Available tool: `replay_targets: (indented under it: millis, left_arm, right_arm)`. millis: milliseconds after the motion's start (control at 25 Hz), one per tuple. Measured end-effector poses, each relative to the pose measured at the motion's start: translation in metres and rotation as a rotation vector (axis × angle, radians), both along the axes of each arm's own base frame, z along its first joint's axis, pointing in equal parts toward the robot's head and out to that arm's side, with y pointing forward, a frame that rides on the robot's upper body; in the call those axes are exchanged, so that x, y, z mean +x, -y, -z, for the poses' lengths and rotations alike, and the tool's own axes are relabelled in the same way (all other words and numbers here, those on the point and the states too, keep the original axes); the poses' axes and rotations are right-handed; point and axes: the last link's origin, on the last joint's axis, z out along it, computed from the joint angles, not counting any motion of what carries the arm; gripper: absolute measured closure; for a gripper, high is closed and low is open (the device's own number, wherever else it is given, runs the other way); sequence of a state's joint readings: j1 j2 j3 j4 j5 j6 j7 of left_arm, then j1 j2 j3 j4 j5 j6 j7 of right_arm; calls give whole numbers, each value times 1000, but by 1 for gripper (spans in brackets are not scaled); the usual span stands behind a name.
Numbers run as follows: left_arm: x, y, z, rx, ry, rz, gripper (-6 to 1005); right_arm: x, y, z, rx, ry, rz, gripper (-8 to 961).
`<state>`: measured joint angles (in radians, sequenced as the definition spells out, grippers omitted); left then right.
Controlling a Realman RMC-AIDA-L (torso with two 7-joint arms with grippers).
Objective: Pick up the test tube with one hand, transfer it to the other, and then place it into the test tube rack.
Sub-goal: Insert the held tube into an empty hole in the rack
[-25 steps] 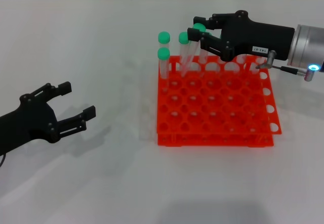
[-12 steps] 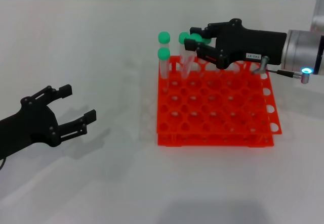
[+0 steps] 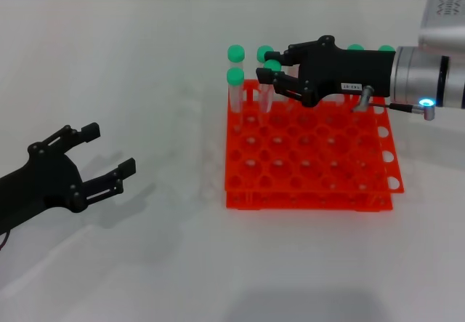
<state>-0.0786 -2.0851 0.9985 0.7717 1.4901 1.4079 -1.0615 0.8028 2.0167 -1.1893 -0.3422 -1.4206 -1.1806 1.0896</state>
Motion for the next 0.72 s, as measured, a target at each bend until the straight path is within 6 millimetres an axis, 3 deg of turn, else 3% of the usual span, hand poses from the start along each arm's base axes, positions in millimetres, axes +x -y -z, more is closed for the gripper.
replay_targets:
  millis: [720]
  left_arm:
    - [1,0,-1,5,12,5,119]
  right_arm:
    - [-6,-2,6,-30,36,4,645]
